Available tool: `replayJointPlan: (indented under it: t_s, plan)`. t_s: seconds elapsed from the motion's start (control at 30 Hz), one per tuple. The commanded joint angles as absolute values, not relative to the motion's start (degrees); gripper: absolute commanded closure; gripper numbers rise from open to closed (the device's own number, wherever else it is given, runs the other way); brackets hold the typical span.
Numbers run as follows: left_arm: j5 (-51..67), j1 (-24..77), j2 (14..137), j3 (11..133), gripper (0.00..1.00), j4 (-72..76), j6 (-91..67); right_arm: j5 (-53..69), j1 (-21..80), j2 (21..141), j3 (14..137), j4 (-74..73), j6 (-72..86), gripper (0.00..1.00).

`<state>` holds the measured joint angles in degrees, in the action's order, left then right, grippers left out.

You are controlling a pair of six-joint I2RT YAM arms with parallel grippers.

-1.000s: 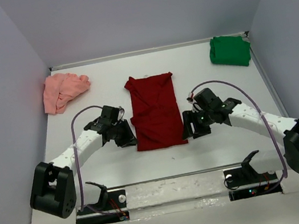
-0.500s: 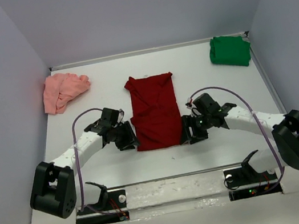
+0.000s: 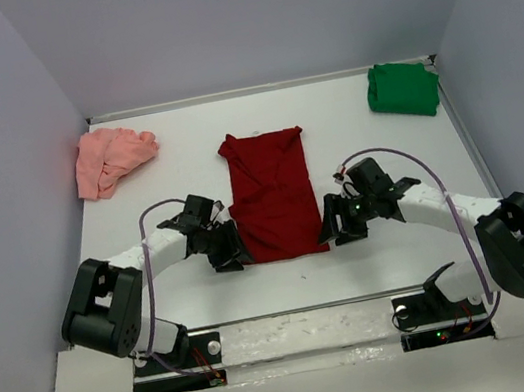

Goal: Fold and stack the t-shirts
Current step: Grab one side of the 2/3 rectangular tshirt with both arms

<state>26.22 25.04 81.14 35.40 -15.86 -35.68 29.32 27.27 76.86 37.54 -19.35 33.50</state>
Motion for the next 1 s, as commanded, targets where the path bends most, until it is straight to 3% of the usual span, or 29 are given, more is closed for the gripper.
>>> replayJointPlan:
  t_s: [0.0, 0.43, 0.63, 0.67, 0.7, 0.83, 0.97]
  plan:
    - [27.77, 24.96, 82.97, 34.19, 0.47, -12.83, -35.51, 31.28, 25.85, 76.55, 38.06, -17.49, 33.49, 0.33]
    - [25.93, 24.87, 85.69, 36.56, 0.48, -13.71, -34.37, 30.85, 25.31, 76.64, 38.32, -18.19, 33.40, 0.33]
    - [25.75, 24.87, 84.99, 36.56, 0.56, -14.41, -34.63, 28.92, 25.31, 79.01, 38.32, -18.46, 33.58, 0.34]
    - [25.32, 24.87, 84.90, 36.65, 0.62, -14.68, -34.72, 28.22, 25.31, 79.36, 38.41, -18.54, 33.49, 0.34]
    - [25.23, 24.87, 84.47, 36.65, 0.74, -14.85, -34.80, 26.91, 25.31, 79.97, 38.41, -18.46, 32.96, 0.34]
    - [25.31, 24.87, 84.37, 36.83, 1.00, -15.38, -34.98, 27.77, 25.31, 82.88, 39.37, -17.58, 32.34, 0.34]
    - [25.14, 24.96, 84.29, 36.83, 1.00, -15.56, -34.98, 26.98, 25.31, 84.55, 40.08, -16.70, 31.91, 0.34]
